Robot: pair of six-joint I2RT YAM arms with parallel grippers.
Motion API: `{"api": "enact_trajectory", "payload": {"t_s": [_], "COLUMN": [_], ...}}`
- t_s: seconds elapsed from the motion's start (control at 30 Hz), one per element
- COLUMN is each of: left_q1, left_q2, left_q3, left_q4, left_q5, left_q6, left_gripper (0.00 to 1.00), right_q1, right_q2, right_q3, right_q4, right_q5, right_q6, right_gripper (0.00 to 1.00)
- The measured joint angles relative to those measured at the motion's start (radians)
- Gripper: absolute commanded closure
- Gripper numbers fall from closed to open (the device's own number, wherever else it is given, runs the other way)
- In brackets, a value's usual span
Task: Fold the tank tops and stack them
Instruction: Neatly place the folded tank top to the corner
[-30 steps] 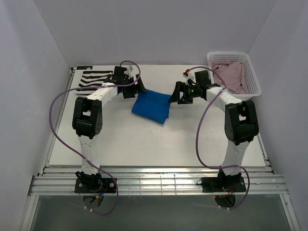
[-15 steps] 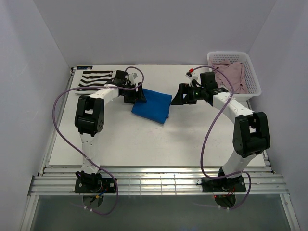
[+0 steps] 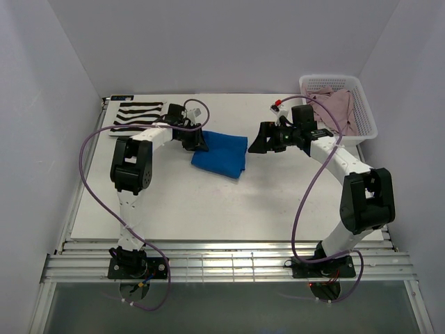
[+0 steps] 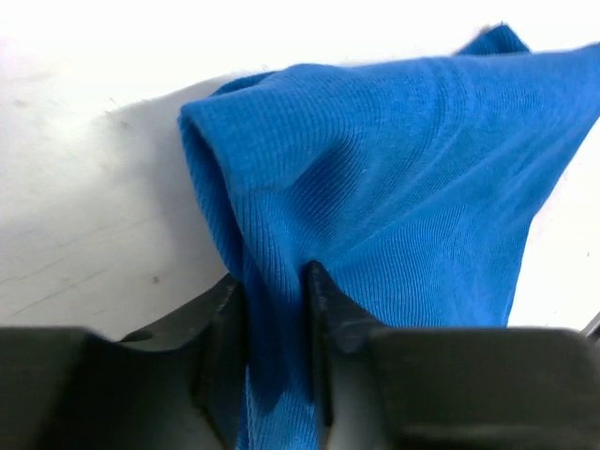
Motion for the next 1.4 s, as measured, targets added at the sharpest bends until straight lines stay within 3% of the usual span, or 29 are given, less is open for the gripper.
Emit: {"api": "enact_trajectory", "payload": {"t_s": [0.03, 0.07, 0.1, 0.43, 0.73, 0.97, 1.4], "left_q1": [-0.001, -0.002, -0.004, -0.011, -0.004, 0.087, 0.274], "left_q2": [-0.001, -0.003, -0.003, -0.006, -0.084, -0.103, -0.07], "left_q3": [-0.006, -0.014, -0.019, -0.01, 0.02, 0.104, 0.363], "left_q4": [0.001, 0.002, 0.002, -0.013, -0.064, -0.075, -0.128], "left_q5": [0.012, 0.021, 0.029, 0.027, -0.19, -0.302, -0.343], "left_q6": [0.006, 0.011, 0.012, 0.059, 0.308, 0.461, 0.592], "left_gripper": [0.71, 0.89, 1.0, 1.0, 1.0, 1.0, 1.0], "right_q1": [0.0, 0.0, 0.0, 0.0, 0.0, 0.0, 0.0], "right_q2": [-0.004, -0.007, -0.011, -0.028, -0.028, -0.029, -0.033], "right_q3": [-0.001, -0.002, -0.002, -0.016, -0.016, -0.017, -0.034], "right_q4": [0.0, 0.0, 0.0, -0.001, 0.0, 0.0, 0.016], "right_q5": [0.001, 0.001, 0.002, 0.026, 0.061, 0.114, 0.214], "right_q6": [-0.002, -0.004, -0.006, -0.018, -0.045, -0.071, -0.112], "right_gripper": [0.1, 0.1, 0.1, 0.1, 0.1, 0.1, 0.1]}}
